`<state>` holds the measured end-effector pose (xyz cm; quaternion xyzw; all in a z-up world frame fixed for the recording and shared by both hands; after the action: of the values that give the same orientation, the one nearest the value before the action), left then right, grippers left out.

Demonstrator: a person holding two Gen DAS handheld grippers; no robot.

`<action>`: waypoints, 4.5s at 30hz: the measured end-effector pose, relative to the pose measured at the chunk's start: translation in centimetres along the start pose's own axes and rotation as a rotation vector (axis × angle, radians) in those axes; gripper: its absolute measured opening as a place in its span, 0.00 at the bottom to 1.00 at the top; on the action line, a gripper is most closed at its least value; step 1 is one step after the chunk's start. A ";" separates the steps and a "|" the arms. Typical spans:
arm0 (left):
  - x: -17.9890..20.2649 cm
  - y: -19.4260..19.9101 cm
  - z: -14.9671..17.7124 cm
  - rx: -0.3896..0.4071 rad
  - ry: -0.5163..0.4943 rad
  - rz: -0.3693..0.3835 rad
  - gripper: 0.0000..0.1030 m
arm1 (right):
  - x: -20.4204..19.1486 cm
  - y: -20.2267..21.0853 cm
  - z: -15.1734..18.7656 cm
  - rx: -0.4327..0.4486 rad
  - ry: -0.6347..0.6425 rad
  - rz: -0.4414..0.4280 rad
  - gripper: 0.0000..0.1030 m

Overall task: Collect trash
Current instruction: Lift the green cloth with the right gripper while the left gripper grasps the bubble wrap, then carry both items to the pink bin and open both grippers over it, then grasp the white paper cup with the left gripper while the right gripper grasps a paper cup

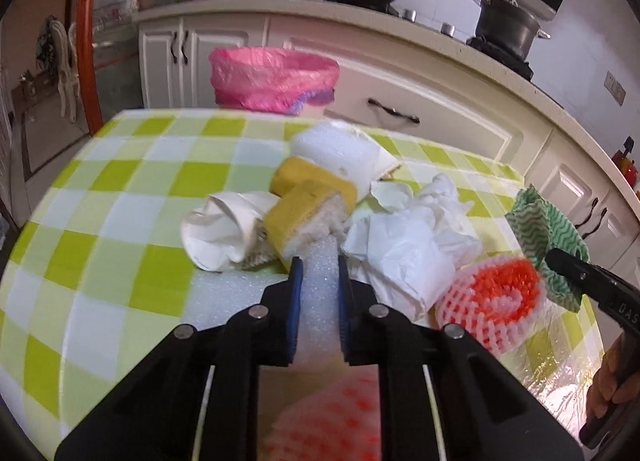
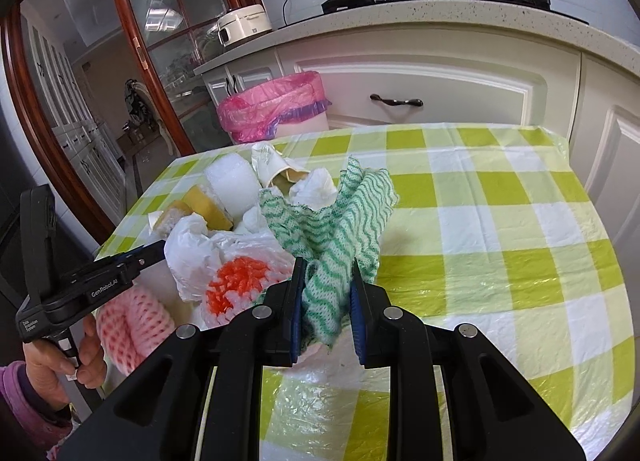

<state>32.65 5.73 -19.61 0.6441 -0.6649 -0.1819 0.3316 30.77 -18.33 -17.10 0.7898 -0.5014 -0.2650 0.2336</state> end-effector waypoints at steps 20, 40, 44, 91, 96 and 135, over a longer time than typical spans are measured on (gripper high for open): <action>0.0 13.0 -4.6 0.239 -0.055 0.012 0.14 | -8.4 6.3 -4.9 0.178 0.124 -0.098 0.23; -0.8 8.8 -13.8 0.243 -0.058 0.078 0.14 | -11.9 0.2 -13.2 0.184 0.221 -0.162 0.23; -1.2 6.3 -16.8 0.249 -0.058 0.077 0.14 | -11.9 -2.4 -15.6 0.180 0.248 -0.163 0.23; -11.1 -15.0 -34.8 0.315 0.060 -0.078 0.74 | -3.5 -26.0 -28.0 0.112 0.174 -0.226 0.48; -11.7 -9.7 -30.4 0.315 0.070 -0.148 0.88 | -4.1 -19.2 -25.8 0.157 0.196 -0.187 0.56; -7.7 1.4 -3.2 0.087 -0.107 -0.273 0.92 | -5.5 -0.8 -5.8 0.140 0.099 0.046 0.94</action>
<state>33.42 13.99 -17.98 0.7316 -0.5951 -0.2305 0.2399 33.11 -12.35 -12.24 0.8047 -0.5246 -0.1843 0.2083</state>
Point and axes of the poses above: each gripper's, at about its wrist camera, not at the fingertips, and y roughly against the way its jaws point, x to its right, z to its underside, the point moved 5 cm from there along -y, roughly the way its jaws point, and after that the axes turned 3 degrees about y, right-handed, at the moved point
